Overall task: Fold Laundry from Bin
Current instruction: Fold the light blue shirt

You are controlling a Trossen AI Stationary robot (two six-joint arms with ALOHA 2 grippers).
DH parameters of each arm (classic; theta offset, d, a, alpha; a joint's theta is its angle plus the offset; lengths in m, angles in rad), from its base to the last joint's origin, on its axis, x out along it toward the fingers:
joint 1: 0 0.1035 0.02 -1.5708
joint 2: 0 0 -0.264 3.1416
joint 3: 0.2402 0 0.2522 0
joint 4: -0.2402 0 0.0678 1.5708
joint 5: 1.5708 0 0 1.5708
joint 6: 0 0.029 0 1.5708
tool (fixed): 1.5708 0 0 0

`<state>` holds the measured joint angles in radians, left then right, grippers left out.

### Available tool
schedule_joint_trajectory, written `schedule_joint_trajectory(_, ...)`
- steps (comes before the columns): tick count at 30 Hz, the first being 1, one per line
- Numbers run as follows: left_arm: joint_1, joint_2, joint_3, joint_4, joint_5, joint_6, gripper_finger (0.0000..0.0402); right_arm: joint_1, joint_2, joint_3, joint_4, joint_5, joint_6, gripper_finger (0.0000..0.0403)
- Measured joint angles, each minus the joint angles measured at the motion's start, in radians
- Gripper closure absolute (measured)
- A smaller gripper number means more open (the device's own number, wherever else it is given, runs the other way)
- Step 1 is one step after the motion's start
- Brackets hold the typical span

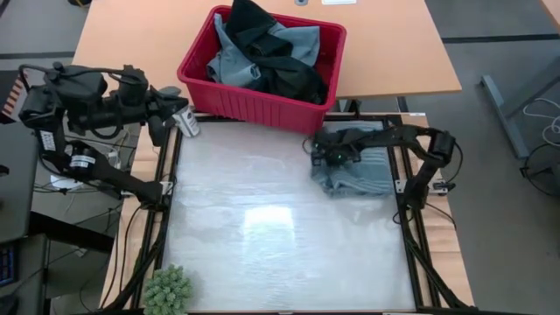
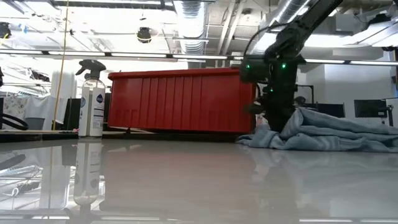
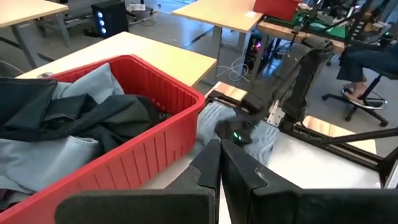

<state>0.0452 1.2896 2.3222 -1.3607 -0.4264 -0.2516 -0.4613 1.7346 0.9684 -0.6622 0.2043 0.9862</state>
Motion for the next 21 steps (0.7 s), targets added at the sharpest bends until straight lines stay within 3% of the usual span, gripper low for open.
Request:
schedule_joint_trajectory(8,0.000,0.000,0.000,-0.021,0.002,-0.011,0.0401,-0.151,-0.092,-0.009,-0.056,0.007,-0.054,0.0387)
schedule_joint_trajectory(12,0.000,0.000,0.000,-0.022,-0.020,0.007,0.0401,-0.136,-0.151,-0.007,-0.020,0.013,-0.100,0.0382)
schedule_joint_trajectory(18,0.000,-0.001,0.000,-0.022,-0.172,0.021,0.0401,-0.071,-0.251,0.037,0.005,0.014,-0.126,0.0369)
schedule_joint_trajectory(21,0.000,-0.004,0.000,-0.023,-0.188,0.019,0.0401,-0.026,-0.299,0.088,0.042,0.014,-0.196,0.0372)
